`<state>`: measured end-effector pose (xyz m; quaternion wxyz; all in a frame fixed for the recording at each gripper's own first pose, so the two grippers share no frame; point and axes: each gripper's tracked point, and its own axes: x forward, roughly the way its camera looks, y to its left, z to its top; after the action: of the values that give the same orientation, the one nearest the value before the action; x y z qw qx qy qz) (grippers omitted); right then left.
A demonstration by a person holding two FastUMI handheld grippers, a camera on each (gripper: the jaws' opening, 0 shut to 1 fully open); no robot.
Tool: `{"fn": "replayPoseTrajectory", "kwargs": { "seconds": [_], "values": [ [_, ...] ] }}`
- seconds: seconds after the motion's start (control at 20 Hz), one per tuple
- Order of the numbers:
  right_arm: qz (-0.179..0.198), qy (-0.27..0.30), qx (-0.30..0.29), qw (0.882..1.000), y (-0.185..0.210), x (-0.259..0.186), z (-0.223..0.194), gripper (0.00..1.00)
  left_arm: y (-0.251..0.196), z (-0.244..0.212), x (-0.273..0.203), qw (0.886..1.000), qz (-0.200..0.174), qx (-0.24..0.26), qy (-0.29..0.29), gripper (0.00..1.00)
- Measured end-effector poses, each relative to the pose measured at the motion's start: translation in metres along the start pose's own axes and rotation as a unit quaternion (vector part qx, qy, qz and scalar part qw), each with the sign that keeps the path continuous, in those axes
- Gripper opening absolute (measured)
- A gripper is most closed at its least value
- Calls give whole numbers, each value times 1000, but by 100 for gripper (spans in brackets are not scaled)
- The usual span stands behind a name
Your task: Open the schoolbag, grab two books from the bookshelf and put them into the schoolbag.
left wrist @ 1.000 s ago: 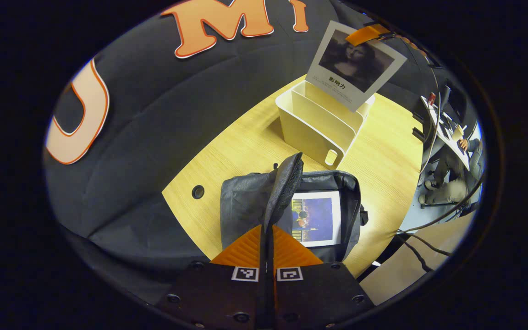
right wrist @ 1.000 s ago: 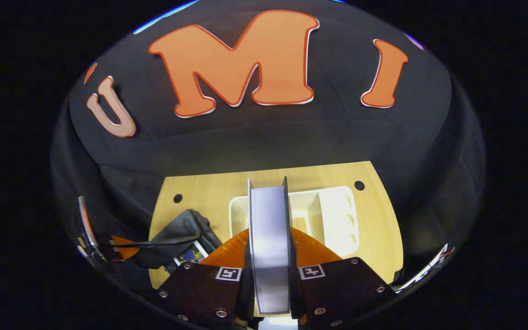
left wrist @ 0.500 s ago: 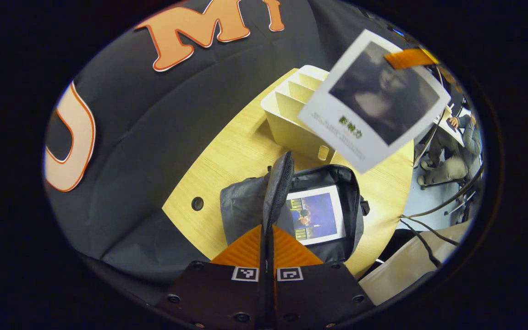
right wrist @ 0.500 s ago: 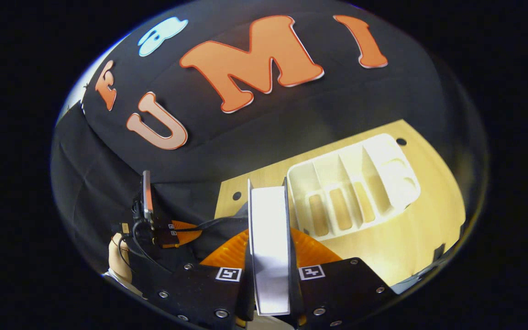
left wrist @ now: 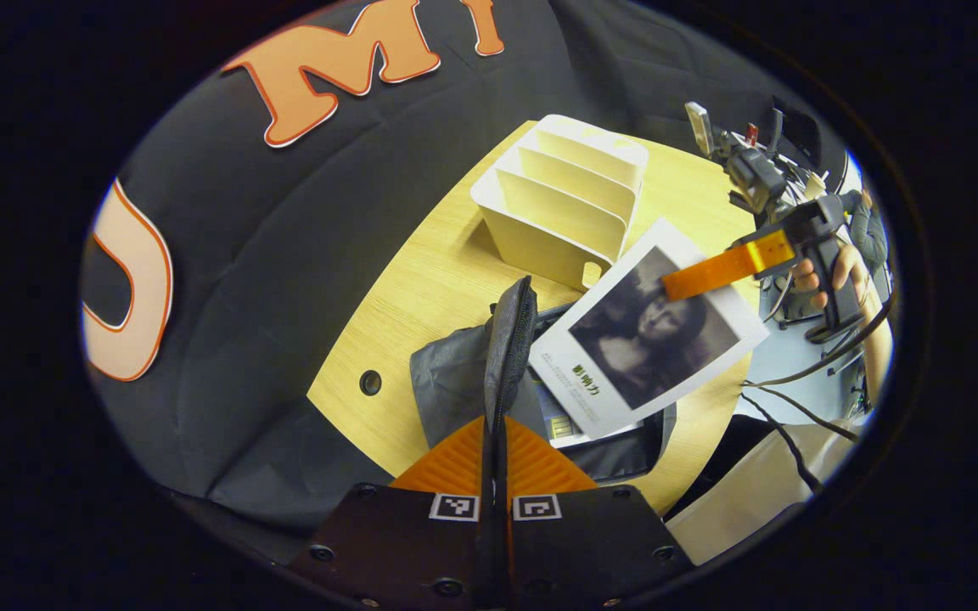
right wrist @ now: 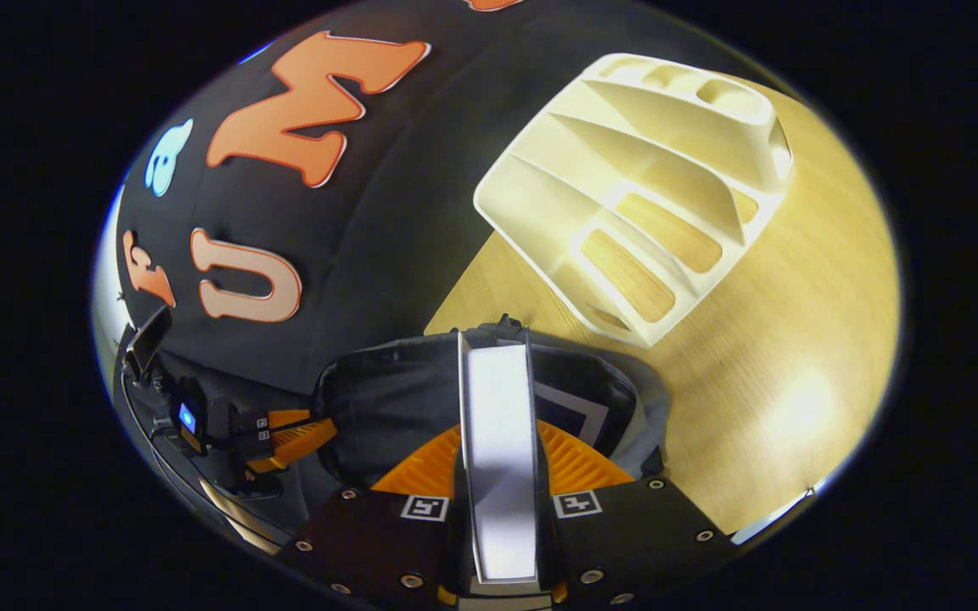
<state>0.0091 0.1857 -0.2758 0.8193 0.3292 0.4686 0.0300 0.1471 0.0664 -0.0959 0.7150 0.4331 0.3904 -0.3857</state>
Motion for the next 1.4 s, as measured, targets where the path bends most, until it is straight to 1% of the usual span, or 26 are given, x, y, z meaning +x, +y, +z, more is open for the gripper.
{"fn": "replayPoseTrajectory", "kwargs": {
  "seconds": [0.2, 0.3, 0.4, 0.45, 0.5, 0.6, 0.7, 0.8, 0.85, 0.9, 0.95, 1.05, 1.1, 1.15, 1.2, 1.3, 1.35, 1.4],
  "values": [
    [19, -14, 41, 999, -7, 37, -10, 30, 0, 5, 0, 1000, 1, 2, 0, 1],
    [37, -23, 70, 997, -5, 54, -14, 30, -5, 9, -3, 1000, -8, 4, -5, 0],
    [51, -44, 105, 992, -6, 70, -18, 30, -7, 14, -7, 1000, -11, 4, -10, 1],
    [56, -70, 122, 988, -6, 76, -14, 30, -8, 16, -9, 1000, -12, 3, -13, 1],
    [55, -86, 135, 986, -6, 83, -13, 30, -10, 16, -10, 1000, -15, -2, -15, 0],
    [55, -98, 156, 981, -6, 95, -19, 30, -15, 16, -12, 999, -26, -8, -20, 0],
    [41, -99, 159, 982, -7, 107, -28, 32, -14, 15, -11, 999, -25, -11, -20, 0],
    [18, -96, 155, 983, -6, 115, -34, 36, -13, 13, -10, 999, -25, -18, -19, 0],
    [4, -99, 152, 983, -8, 117, -34, 40, -12, 12, -9, 999, -24, -22, -20, 0],
    [-15, -98, 148, 984, -10, 121, -37, 51, -12, 12, -9, 999, -25, -26, -22, 0],
    [-20, -95, 145, 985, -8, 125, -41, 48, -13, 12, -9, 999, -26, -29, -23, 0],
    [-30, -90, 155, 983, -6, 128, -45, 51, -18, 15, -9, 998, -30, -36, -28, 0],
    [-38, -93, 156, 983, -7, 129, -45, 50, -19, 16, -8, 998, -34, -42, -31, 0],
    [-48, -92, 152, 983, -8, 128, -48, 51, -20, 21, -11, 998, -34, -50, -36, 0],
    [-75, -84, 146, 983, -16, 131, -54, 52, -18, 23, -8, 998, -31, -47, -35, 1],
    [-128, -42, 138, 981, -36, 132, -77, 64, -22, 22, -8, 998, -36, -50, -34, 0],
    [-131, -27, 136, 982, -37, 127, -84, 74, -25, 19, -7, 997, -38, -52, -34, 0],
    [-128, -20, 133, 983, -35, 127, -87, 75, -24, 16, -6, 997, -40, -59, -33, 0]
  ]
}}
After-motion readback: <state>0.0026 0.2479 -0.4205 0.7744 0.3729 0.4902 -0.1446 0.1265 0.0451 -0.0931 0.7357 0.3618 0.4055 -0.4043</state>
